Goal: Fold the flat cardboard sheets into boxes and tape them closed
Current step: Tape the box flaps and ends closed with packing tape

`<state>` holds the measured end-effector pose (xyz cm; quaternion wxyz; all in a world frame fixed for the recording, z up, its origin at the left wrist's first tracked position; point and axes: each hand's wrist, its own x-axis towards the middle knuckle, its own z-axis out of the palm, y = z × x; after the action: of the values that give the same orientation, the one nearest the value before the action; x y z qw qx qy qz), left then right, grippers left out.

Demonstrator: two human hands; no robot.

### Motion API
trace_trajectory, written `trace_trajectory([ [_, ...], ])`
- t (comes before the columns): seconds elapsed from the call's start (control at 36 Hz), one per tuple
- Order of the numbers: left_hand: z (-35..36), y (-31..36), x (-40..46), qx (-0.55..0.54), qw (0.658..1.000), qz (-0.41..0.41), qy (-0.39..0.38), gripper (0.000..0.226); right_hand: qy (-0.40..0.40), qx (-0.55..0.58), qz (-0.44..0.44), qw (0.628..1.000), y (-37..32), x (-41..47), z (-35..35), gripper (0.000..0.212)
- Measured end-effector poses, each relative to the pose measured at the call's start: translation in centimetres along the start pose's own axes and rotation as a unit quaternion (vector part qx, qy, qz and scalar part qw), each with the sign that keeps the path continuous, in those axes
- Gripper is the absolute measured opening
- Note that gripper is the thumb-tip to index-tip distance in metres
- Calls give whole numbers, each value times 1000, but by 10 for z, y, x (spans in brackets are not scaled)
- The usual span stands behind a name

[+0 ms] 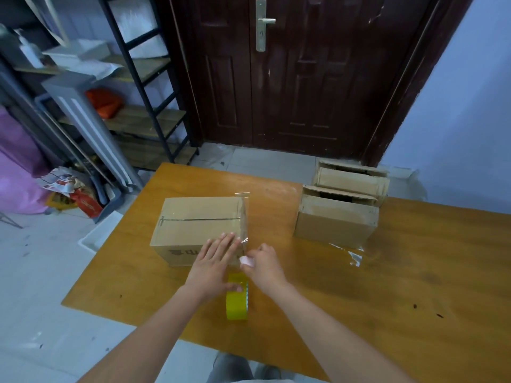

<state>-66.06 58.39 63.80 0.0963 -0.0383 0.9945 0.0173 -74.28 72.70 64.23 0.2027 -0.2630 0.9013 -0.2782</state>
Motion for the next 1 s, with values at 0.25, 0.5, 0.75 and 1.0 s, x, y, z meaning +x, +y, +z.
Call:
trace_trajectory([
  [0.25, -2, -1, 1, 4, 1000, -8, -29, 132, 62, -51, 164, 983, 56, -20, -9, 34],
  [0.5, 3, -3, 2, 5, 1000, -8, -18, 130, 30, -141, 223, 964, 107, -54, 10, 43],
  [0.75, -1, -2, 4, -15, 1000, -9, -14, 127, -37, 323, 130, 937, 21, -9, 38, 25],
  [1.0, -20, 4, 7, -53, 996, -15, 64, 83, -2, 456, 158, 876, 13, -4, 60, 9],
])
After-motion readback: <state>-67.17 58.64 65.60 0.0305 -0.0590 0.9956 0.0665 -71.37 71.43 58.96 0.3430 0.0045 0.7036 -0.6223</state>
